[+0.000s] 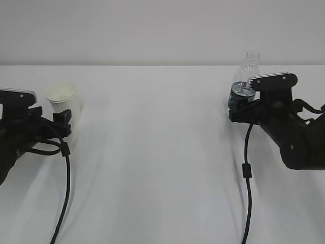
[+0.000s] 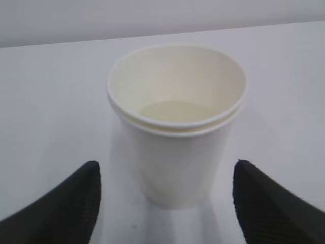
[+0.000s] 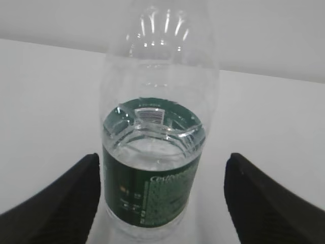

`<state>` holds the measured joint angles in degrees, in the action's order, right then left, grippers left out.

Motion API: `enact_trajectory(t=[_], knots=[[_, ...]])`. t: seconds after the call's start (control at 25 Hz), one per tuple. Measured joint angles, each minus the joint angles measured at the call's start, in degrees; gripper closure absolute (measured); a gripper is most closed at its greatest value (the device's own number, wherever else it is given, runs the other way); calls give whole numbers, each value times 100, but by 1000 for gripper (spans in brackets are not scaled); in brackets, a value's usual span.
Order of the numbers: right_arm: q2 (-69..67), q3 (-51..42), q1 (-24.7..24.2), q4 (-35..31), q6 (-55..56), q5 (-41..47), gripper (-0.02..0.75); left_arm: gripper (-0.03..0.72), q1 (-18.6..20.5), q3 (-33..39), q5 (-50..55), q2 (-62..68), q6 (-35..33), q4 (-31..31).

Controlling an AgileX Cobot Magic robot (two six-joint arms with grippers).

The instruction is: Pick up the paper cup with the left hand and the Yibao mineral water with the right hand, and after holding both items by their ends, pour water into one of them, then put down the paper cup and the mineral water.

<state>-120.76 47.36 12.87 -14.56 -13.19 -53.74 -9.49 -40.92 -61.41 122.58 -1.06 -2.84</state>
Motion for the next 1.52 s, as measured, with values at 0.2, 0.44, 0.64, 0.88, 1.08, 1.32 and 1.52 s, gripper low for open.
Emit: enact_trajectory(t=[0.2, 0.44, 0.64, 0.88, 1.08, 1.32, 1.52], knots=[[464, -438, 0, 21, 0, -9, 162, 101, 0, 419, 0, -433, 0, 0], [1374, -1159, 0, 359, 0, -9, 162, 101, 0, 1054, 37, -1258, 0, 203], [2498, -1628, 0, 526, -79, 237, 162, 101, 0, 1410, 564, -2301, -13, 284], [3887, -1817, 0, 562, -344, 1426, 162, 102, 0, 1455, 1530, -3623, -13, 284], [4966, -1829, 0, 570, -424, 2507, 162, 103, 0, 1482, 2503, -4727, -63, 284], [6649, -1829, 0, 575, -603, 4098, 162, 105, 0, 1494, 3674, -5901, -130, 423], [7742, -1852, 0, 575, -766, 5084, 162, 105, 0, 1502, 4868, -7253, -133, 446]])
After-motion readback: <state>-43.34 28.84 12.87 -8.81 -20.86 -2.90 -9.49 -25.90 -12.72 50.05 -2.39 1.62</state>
